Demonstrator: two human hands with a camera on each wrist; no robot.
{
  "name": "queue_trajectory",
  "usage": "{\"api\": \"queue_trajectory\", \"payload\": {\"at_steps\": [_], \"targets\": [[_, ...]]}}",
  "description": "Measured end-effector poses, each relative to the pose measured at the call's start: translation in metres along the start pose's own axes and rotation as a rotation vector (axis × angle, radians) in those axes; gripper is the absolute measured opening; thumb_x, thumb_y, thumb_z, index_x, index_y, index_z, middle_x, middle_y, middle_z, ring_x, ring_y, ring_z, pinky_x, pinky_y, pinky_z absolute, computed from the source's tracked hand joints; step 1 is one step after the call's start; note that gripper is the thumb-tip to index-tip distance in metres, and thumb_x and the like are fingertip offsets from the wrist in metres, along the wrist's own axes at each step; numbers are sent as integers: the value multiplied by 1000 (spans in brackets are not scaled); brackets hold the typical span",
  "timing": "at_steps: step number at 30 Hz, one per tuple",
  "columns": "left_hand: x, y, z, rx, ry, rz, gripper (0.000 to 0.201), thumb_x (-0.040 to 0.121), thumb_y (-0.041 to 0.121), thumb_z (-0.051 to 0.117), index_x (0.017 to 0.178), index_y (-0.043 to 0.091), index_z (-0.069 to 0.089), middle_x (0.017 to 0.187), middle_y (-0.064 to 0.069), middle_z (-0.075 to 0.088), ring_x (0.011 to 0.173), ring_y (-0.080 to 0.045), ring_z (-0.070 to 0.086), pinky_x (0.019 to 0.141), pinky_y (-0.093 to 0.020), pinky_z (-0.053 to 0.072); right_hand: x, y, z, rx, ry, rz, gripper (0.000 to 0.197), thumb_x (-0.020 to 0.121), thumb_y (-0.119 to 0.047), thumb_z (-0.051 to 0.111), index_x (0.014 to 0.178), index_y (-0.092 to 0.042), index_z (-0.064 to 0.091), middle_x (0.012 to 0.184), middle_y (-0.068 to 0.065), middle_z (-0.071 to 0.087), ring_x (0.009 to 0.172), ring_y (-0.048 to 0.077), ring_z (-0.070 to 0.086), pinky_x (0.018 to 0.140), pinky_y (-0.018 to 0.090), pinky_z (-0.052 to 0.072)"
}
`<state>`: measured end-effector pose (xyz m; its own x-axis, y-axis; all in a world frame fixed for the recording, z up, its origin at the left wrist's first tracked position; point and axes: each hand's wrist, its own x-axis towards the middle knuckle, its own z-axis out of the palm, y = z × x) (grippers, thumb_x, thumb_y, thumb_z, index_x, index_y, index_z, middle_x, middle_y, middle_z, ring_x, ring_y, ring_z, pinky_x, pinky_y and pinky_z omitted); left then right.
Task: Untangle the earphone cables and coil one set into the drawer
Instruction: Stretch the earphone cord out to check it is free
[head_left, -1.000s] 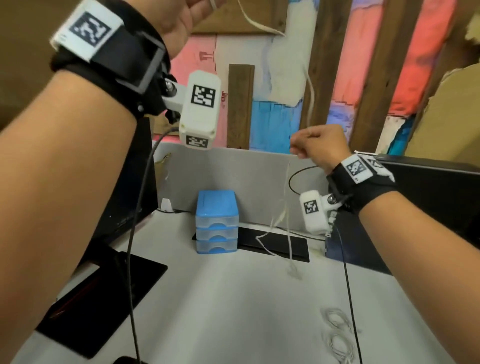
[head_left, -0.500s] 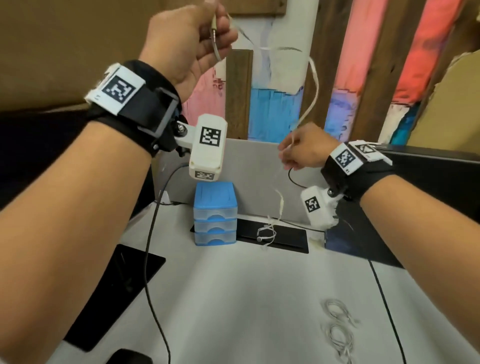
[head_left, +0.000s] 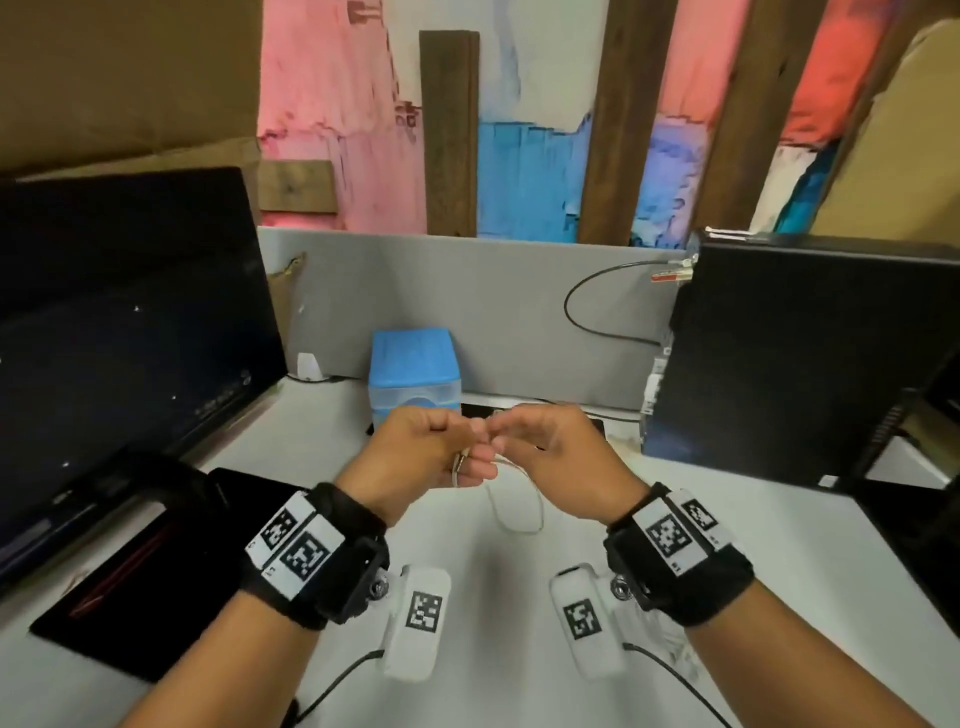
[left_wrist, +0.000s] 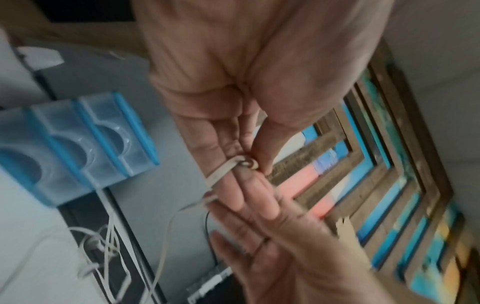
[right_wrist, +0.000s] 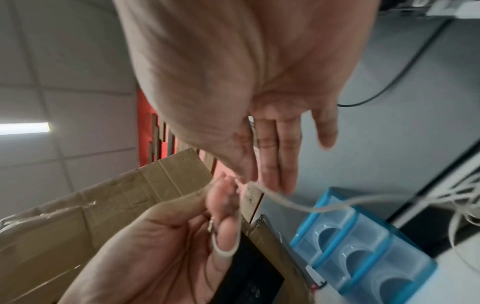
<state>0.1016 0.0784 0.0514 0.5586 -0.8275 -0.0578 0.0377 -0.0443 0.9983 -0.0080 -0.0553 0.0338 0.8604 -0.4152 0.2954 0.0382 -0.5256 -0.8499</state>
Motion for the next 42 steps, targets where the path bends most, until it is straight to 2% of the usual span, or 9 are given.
{"api": "queue_trajectory", "payload": {"at_steps": [4, 9, 16, 21, 26, 32, 35, 38, 42], "targets": [[-7, -1, -2, -136, -4, 5, 19, 95, 11, 56, 86, -1, 67, 70, -7, 67, 57, -14, 65, 59, -23, 56, -8, 10, 4, 205, -52, 55, 17, 88, -1, 68, 104, 1, 73, 98, 19, 75, 94, 30, 72, 91, 34, 57], [-11, -3, 3, -199, -54, 38, 17, 92, 12, 58, 90, 1, 70, 73, -7, 67, 61, -14, 65, 65, -24, 56, -2, 17, 13, 203, 76, -29, 19, 93, -2, 60, 82, -14, 70, 78, 1, 71, 75, 12, 65, 78, 31, 54], [-9, -5, 11, -421, 7, 101, 17, 93, 10, 55, 94, 3, 69, 78, -7, 72, 73, -16, 72, 72, -25, 59, -13, 19, 34, 337, 173, 78, 18, 99, -7, 51, 86, -4, 63, 59, 0, 53, 48, 10, 46, 45, 25, 44], [-3, -21, 16, -517, 148, 158, 16, 95, 9, 54, 99, -2, 66, 79, -9, 72, 94, -26, 73, 88, -29, 57, -53, 21, 58, 180, 99, 123, 22, 100, -14, 53, 87, -11, 70, 54, -5, 48, 49, 6, 41, 52, 18, 36], [4, -46, 17, -148, 313, 332, 13, 93, 14, 62, 94, 6, 72, 82, -6, 77, 91, -20, 73, 89, -33, 55, -86, 6, 53, 245, -88, 173, 22, 101, -15, 51, 90, -9, 69, 57, 2, 49, 49, 8, 41, 53, 16, 34], [-2, -72, 28, 195, 15, 366, 17, 95, 22, 58, 91, 21, 75, 85, -2, 75, 86, -17, 70, 88, -35, 53, -80, -20, 4, 433, 114, 142, 22, 102, -8, 45, 86, -2, 60, 60, 8, 46, 42, 4, 35, 42, 16, 29], [-5, -63, 36, 97, -128, 300, 25, 93, 22, 52, 93, 5, 71, 87, -10, 73, 84, -20, 68, 91, -37, 51, -49, -7, -18, 437, 253, 183, 26, 101, -11, 45, 81, -9, 60, 59, 4, 41, 41, 1, 33, 40, 15, 26], [-13, -51, 39, -80, -200, 240, 26, 92, 23, 50, 85, 12, 73, 84, -11, 68, 76, -20, 65, 87, -37, 52, -26, 16, -19, 375, 260, 223, 27, 98, -18, 55, 72, -13, 63, 55, -5, 42, 42, 2, 31, 40, 13, 26], [-13, -37, 29, -314, -97, 247, 16, 90, 18, 61, 87, 9, 73, 73, -5, 66, 70, -18, 68, 80, -31, 57, -24, 43, 1, 479, 178, 337, 11, 90, -17, 67, 84, -9, 69, 56, -4, 38, 43, 5, 27, 39, 15, 24]]}}
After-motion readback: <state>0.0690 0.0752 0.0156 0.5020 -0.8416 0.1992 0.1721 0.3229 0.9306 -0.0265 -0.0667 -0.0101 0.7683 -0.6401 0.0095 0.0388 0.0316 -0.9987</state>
